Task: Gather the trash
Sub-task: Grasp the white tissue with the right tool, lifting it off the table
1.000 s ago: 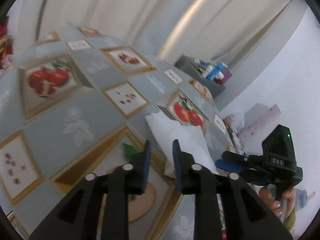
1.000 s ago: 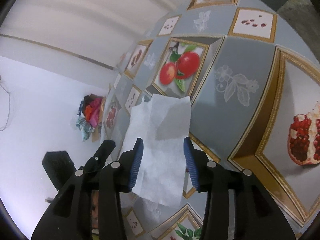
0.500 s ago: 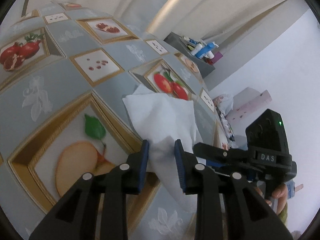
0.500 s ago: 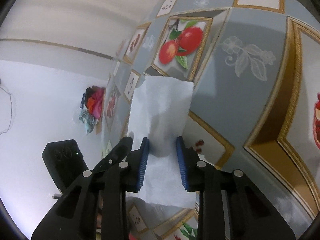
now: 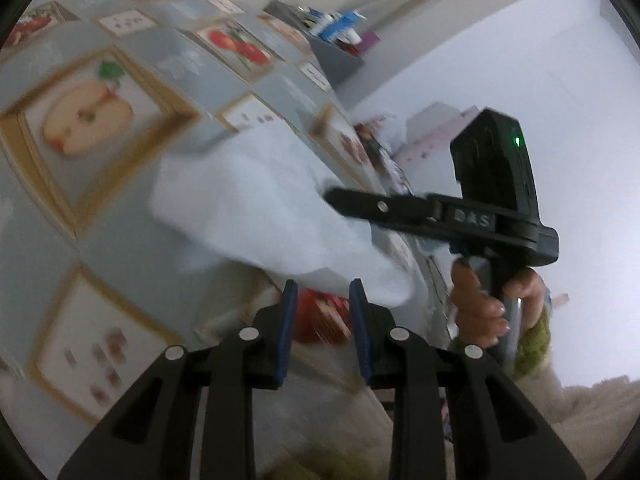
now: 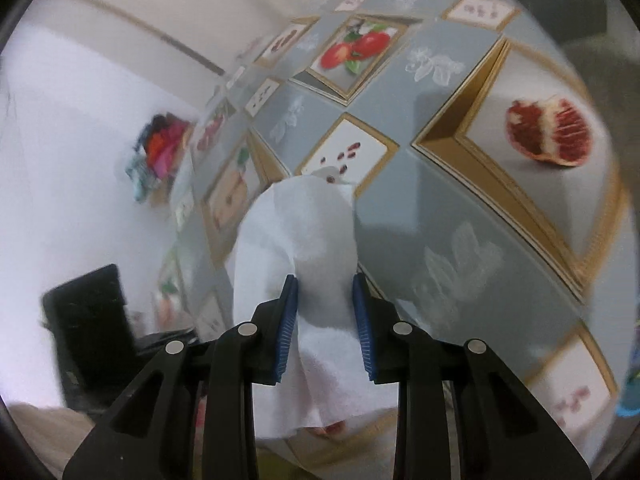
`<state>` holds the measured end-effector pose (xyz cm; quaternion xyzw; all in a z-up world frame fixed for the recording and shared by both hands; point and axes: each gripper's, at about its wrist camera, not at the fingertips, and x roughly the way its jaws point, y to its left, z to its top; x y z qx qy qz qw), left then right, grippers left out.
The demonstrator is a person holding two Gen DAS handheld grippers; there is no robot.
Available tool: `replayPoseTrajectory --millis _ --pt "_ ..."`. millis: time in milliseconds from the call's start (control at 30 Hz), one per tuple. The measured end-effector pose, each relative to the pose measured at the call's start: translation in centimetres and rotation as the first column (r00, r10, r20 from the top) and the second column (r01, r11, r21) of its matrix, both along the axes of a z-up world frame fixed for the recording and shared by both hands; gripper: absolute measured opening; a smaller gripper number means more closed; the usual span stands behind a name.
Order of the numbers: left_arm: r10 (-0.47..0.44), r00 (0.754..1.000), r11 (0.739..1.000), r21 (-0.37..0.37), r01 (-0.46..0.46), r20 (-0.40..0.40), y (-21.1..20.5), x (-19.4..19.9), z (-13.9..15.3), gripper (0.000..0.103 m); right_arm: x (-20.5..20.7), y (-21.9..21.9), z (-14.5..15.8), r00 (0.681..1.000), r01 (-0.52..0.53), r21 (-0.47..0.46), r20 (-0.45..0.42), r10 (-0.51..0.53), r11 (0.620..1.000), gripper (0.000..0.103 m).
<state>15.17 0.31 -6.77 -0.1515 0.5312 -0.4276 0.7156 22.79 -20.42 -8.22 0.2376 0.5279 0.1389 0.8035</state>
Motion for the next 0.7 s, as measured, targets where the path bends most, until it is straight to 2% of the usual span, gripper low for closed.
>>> replayPoseTrajectory --millis 67,100,167,233,500,700 --pt "-0.004 1.000 1.000 -0.009 0.004 0.017 0.0 -1.1 0.5 0.025 -1.1 0.3 0.5 0.999 0.020 -0.044 0.028 -0.018 0.999 0.022" --pt "-0.002 1.000 1.000 -0.007 0.003 0.028 0.1 -1.3 0.7 0.025 -1.4 0.2 0.5 0.999 0.028 -0.048 0.039 -0.026 0.998 0.020" --pt "0.003 0.998 1.000 0.006 -0.003 0.065 0.1 -1.6 1.3 0.025 -2.1 0.1 0.9 0.997 0.043 -0.042 0.066 -0.040 0.998 0.008" --pt "0.004 0.995 1.000 0.015 -0.005 0.097 0.3 -1.7 2.0 0.025 -2.6 0.2 1.3 0.994 0.060 -0.041 0.088 -0.056 0.997 0.004" --pt "0.010 0.986 0.998 0.054 -0.019 0.167 0.4 -1.4 3.0 0.025 -6.0 -3.3 4.3 0.954 0.188 0.040 0.231 -0.193 0.981 0.002" --pt "0.043 0.982 0.996 0.068 -0.056 0.182 -0.1 1.0 3.1 0.025 -7.8 -6.1 3.7 0.930 0.305 0.015 0.212 -0.301 0.952 0.002"
